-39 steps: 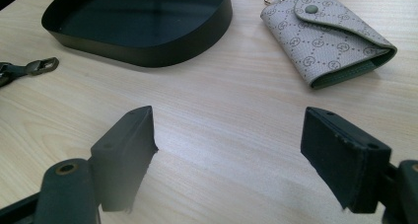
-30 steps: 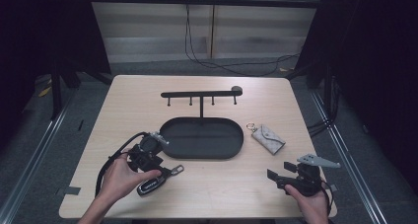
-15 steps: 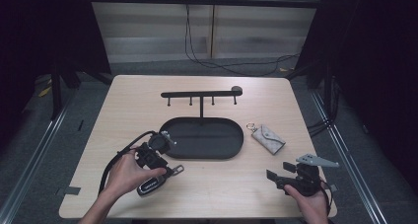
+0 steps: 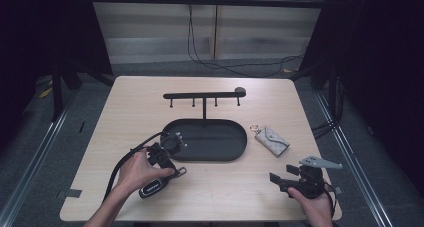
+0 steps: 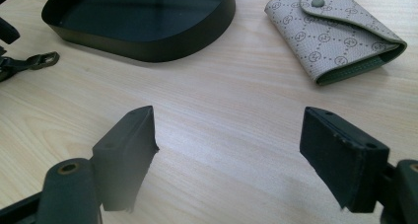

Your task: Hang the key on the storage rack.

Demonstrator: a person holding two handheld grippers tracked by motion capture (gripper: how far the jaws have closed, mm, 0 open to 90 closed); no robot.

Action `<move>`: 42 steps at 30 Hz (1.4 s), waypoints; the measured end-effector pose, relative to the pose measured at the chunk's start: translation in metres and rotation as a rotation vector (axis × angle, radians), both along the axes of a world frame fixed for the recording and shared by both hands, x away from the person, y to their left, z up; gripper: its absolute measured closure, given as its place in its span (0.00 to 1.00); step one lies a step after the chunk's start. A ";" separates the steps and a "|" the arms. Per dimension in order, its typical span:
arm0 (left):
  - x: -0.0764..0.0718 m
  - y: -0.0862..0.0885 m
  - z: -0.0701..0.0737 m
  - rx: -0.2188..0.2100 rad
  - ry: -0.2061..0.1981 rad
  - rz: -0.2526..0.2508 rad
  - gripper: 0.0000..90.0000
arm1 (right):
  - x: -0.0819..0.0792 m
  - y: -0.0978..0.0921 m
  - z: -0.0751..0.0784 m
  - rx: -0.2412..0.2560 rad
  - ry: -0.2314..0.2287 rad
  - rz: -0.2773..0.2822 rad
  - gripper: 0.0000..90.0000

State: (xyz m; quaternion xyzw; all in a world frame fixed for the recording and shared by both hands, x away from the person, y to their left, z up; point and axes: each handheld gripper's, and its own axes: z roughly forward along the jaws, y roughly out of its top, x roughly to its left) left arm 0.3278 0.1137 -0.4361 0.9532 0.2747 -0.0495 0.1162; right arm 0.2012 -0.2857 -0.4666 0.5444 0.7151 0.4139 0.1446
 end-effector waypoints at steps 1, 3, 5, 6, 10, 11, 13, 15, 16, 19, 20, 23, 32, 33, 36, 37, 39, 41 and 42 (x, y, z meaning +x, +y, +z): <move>0.001 0.000 0.000 -0.012 0.003 0.000 0.66 | 0.000 0.000 0.000 0.000 0.001 0.000 0.24; 0.002 -0.003 -0.003 -0.006 -0.001 -0.006 0.66 | 0.000 0.000 0.000 0.001 0.001 0.002 0.24; 0.002 -0.005 -0.004 0.000 0.007 -0.016 0.67 | 0.000 0.001 0.000 0.003 0.006 0.007 0.24; 0.002 -0.006 -0.006 0.001 0.004 -0.020 0.67 | 0.000 0.001 0.000 0.002 0.006 0.007 0.24; 0.003 -0.010 -0.011 0.024 -0.006 -0.027 0.67 | 0.000 0.001 -0.001 0.004 0.007 0.008 0.24; 0.005 -0.010 -0.012 0.032 -0.010 -0.034 0.67 | 0.001 0.000 -0.001 0.003 0.007 0.008 0.24; 0.005 -0.011 -0.014 0.044 -0.036 -0.032 0.67 | 0.000 0.001 -0.001 0.003 0.007 0.010 0.24; 0.005 -0.011 -0.016 0.049 -0.042 -0.024 0.65 | 0.001 0.000 -0.001 -0.003 0.017 0.006 0.24; 0.006 -0.011 -0.017 0.051 -0.035 -0.034 0.65 | 0.002 0.000 -0.002 0.001 0.020 0.006 0.24; 0.007 -0.012 -0.019 0.057 -0.024 -0.037 0.65 | 0.002 0.000 -0.002 0.002 0.019 0.004 0.24; 0.007 -0.012 -0.020 0.056 -0.025 -0.032 0.65 | 0.002 0.000 -0.002 0.000 0.018 0.006 0.24; 0.006 -0.014 -0.023 0.066 -0.017 -0.040 0.66 | 0.002 0.000 -0.002 -0.002 0.021 0.005 0.24; 0.006 -0.021 -0.028 0.086 -0.009 -0.068 0.76 | 0.003 0.000 -0.003 -0.007 0.030 0.000 0.24; 0.006 -0.021 -0.028 0.095 -0.013 -0.068 0.77 | 0.003 0.000 -0.003 -0.007 0.031 0.000 0.24; 0.003 -0.024 -0.028 0.112 -0.027 -0.071 0.77 | 0.003 0.000 -0.003 -0.010 0.028 0.004 0.24; 0.003 -0.025 -0.028 0.125 -0.032 -0.080 0.77 | 0.003 0.000 -0.003 -0.011 0.028 0.004 0.24; 0.002 -0.027 -0.028 0.135 -0.029 -0.072 0.77 | 0.003 0.001 -0.003 -0.013 0.032 0.004 0.24; 0.003 -0.029 -0.028 0.146 -0.026 -0.079 0.77 | 0.003 0.001 -0.003 -0.015 0.030 0.005 0.24; 0.003 -0.030 -0.028 0.152 -0.028 -0.081 0.77 | 0.002 0.001 -0.003 -0.018 0.029 0.007 0.24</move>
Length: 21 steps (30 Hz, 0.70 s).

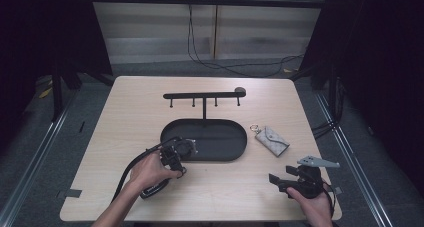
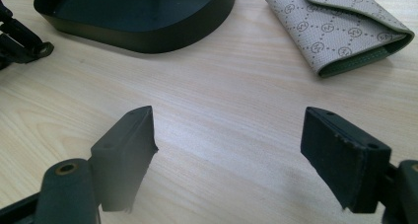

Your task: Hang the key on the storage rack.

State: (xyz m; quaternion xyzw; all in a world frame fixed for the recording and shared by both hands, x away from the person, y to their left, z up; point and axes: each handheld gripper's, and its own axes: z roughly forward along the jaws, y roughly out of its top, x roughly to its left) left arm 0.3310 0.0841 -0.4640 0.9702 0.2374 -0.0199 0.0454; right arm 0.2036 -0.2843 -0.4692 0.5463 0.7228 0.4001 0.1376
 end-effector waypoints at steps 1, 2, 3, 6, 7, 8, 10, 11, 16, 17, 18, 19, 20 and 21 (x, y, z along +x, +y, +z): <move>-0.001 0.000 0.000 0.000 -0.003 0.000 0.77 | 0.000 0.000 0.000 0.000 0.000 0.000 0.24; -0.001 -0.001 0.000 0.004 -0.003 -0.002 0.77 | 0.000 0.000 0.000 0.000 0.000 0.000 0.24; -0.001 -0.001 0.000 0.006 -0.002 0.000 0.78 | 0.000 0.000 0.000 0.000 0.000 0.000 0.24; 0.001 0.000 0.000 0.005 0.008 0.018 0.78 | 0.000 0.000 0.000 -0.001 0.000 0.001 0.24; 0.002 0.000 0.000 0.003 0.015 0.030 0.78 | 0.000 0.000 0.000 -0.002 0.001 0.001 0.24; 0.003 0.000 0.000 0.004 0.024 0.034 0.78 | 0.000 0.000 0.000 -0.003 0.001 0.002 0.24; 0.005 0.001 0.000 0.001 0.035 0.048 0.78 | 0.000 0.000 0.000 -0.001 0.004 0.001 0.24; 0.006 0.001 0.000 -0.001 0.033 0.052 0.78 | 0.000 0.000 0.000 -0.001 0.004 0.001 0.24; 0.006 0.001 0.000 -0.002 0.049 0.055 0.78 | 0.001 0.000 -0.001 -0.001 0.006 0.002 0.24; 0.007 0.001 0.001 -0.005 0.055 0.052 0.78 | 0.001 0.000 0.000 -0.002 0.006 0.002 0.24; 0.006 0.002 0.001 -0.009 0.060 0.059 0.78 | 0.001 0.000 0.000 0.000 0.006 -0.003 0.24; 0.006 0.002 0.001 -0.015 0.065 0.053 0.78 | 0.000 0.000 0.000 0.003 0.006 -0.004 0.24; 0.006 0.003 0.002 -0.016 0.058 0.057 0.78 | 0.000 0.000 0.000 0.003 0.006 -0.004 0.24; 0.007 0.004 0.004 -0.017 0.067 0.060 0.78 | 0.001 0.000 0.000 0.004 0.007 -0.003 0.24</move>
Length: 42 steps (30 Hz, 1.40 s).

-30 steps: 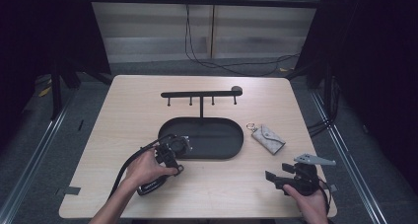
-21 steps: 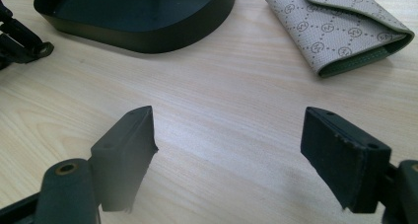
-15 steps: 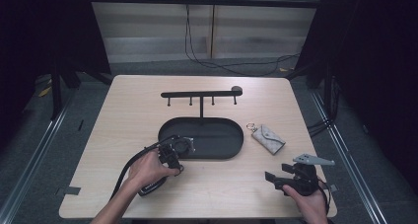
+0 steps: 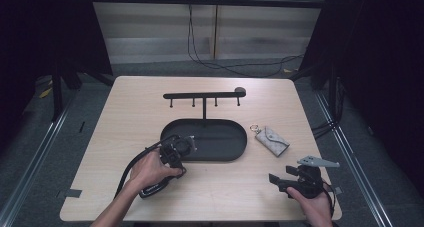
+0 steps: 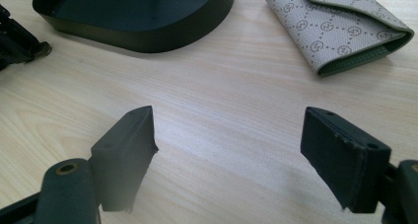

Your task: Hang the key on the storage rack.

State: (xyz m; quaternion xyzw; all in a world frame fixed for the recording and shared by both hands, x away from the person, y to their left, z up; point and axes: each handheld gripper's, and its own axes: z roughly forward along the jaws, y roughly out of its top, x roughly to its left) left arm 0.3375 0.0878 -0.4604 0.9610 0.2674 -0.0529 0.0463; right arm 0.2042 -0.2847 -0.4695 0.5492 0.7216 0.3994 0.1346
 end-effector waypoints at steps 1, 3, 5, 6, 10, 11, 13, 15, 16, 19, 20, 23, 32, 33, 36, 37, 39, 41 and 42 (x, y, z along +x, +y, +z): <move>0.000 0.000 0.001 -0.003 0.001 0.002 0.78 | 0.000 0.000 0.000 0.001 0.001 0.002 0.24; -0.001 0.001 0.004 -0.008 0.007 0.012 0.78 | 0.000 0.001 0.000 -0.005 0.001 0.010 0.24; -0.001 0.002 0.005 -0.002 0.002 0.006 0.78 | 0.000 0.001 0.000 -0.005 0.001 0.011 0.24; -0.001 0.002 0.006 -0.011 -0.003 0.014 0.78 | 0.000 0.001 0.000 -0.005 0.000 0.012 0.24; -0.002 0.004 0.011 -0.013 0.003 0.013 0.78 | 0.000 0.001 0.000 -0.004 0.001 0.012 0.24; -0.002 0.005 0.013 -0.015 -0.001 0.008 0.78 | 0.000 0.001 0.000 -0.004 0.002 0.012 0.24; -0.002 0.007 0.018 -0.014 -0.001 -0.003 0.78 | 0.000 0.002 0.000 -0.005 0.004 0.012 0.24; -0.001 0.009 0.022 -0.024 0.000 0.006 0.78 | 0.000 0.002 0.000 -0.005 0.006 0.011 0.24; -0.001 0.011 0.024 -0.023 0.000 0.004 0.78 | 0.000 0.002 0.000 -0.004 0.005 0.011 0.24; 0.001 0.016 0.030 -0.034 -0.004 0.013 0.78 | 0.000 0.001 -0.001 -0.005 0.002 0.012 0.24; 0.001 0.018 0.032 -0.043 -0.007 0.023 0.78 | 0.000 0.001 -0.001 -0.005 0.003 0.011 0.24; 0.003 0.023 0.036 -0.050 -0.009 0.033 0.78 | 0.000 0.001 0.000 -0.005 0.005 0.011 0.24; 0.005 0.032 0.049 -0.071 -0.026 0.057 0.78 | 0.000 0.002 -0.001 -0.005 0.005 0.009 0.24; 0.005 0.033 0.051 -0.073 -0.022 0.057 0.78 | 0.000 0.001 -0.001 -0.005 0.005 0.009 0.24; 0.006 0.035 0.053 -0.074 -0.022 0.057 0.78 | 0.000 0.002 -0.001 -0.005 0.006 0.009 0.24; 0.006 0.036 0.054 -0.076 -0.024 0.061 0.78 | 0.000 0.002 -0.001 -0.006 0.006 0.010 0.24; 0.007 0.037 0.056 -0.081 -0.026 0.066 0.78 | 0.000 0.002 -0.001 -0.005 0.006 0.009 0.24; 0.007 0.038 0.059 -0.084 -0.031 0.077 0.78 | 0.000 0.001 -0.001 -0.006 0.005 0.008 0.24; 0.007 0.039 0.060 -0.083 -0.031 0.073 0.78 | 0.000 0.001 -0.001 -0.006 0.006 0.009 0.24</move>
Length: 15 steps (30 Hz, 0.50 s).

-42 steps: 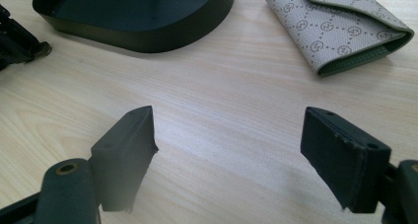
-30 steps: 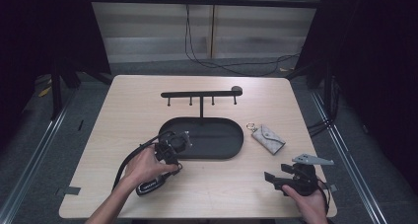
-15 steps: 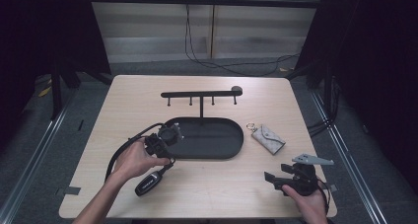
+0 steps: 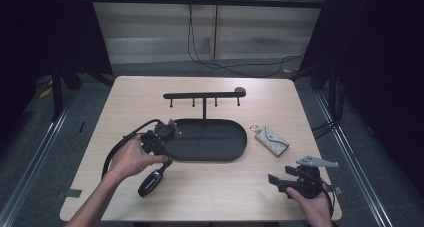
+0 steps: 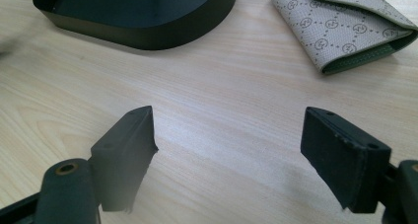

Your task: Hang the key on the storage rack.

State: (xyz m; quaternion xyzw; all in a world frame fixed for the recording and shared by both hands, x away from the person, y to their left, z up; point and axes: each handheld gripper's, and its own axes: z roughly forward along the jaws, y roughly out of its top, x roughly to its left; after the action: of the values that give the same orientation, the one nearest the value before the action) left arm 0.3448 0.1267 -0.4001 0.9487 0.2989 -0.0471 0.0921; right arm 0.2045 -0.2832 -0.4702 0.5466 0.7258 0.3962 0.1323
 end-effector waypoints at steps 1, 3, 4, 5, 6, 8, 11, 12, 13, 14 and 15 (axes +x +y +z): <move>0.001 0.001 0.002 0.003 -0.004 -0.004 0.78 | 0.000 0.000 0.000 0.000 0.000 0.000 0.24; 0.000 0.002 0.005 0.000 -0.006 0.005 0.78 | 0.000 0.000 0.000 0.000 0.000 -0.001 0.24; 0.001 0.003 0.006 -0.002 -0.008 0.005 0.78 | 0.000 0.000 0.000 0.000 0.000 -0.001 0.24; 0.001 0.003 0.008 -0.002 -0.011 0.006 0.78 | 0.000 0.000 0.000 0.000 0.000 -0.002 0.24; 0.001 0.004 0.010 -0.003 -0.013 0.008 0.78 | 0.000 0.000 0.000 0.000 0.001 -0.001 0.24; 0.001 0.005 0.013 -0.007 -0.016 0.013 0.78 | 0.000 0.000 0.000 -0.001 0.001 0.000 0.24; 0.002 0.008 0.017 -0.011 -0.022 0.019 0.78 | 0.000 0.000 0.000 0.002 0.004 -0.001 0.24; 0.001 0.008 0.018 -0.012 -0.025 0.025 0.78 | 0.000 0.000 0.000 0.002 0.004 -0.001 0.24; 0.002 0.009 0.019 -0.011 -0.024 0.023 0.78 | 0.000 0.000 0.000 0.002 0.004 -0.001 0.24; 0.002 0.010 0.020 -0.011 -0.027 0.026 0.78 | 0.000 0.000 0.000 0.002 0.003 -0.001 0.24; 0.002 0.010 0.021 -0.014 -0.028 0.030 0.78 | 0.000 0.000 0.000 0.002 0.004 -0.001 0.24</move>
State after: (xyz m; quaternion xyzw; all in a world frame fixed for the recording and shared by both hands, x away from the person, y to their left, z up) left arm 0.3465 0.1366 -0.3793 0.9439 0.3116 -0.0347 0.1037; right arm 0.2047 -0.2833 -0.4705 0.5478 0.7254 0.3958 0.1305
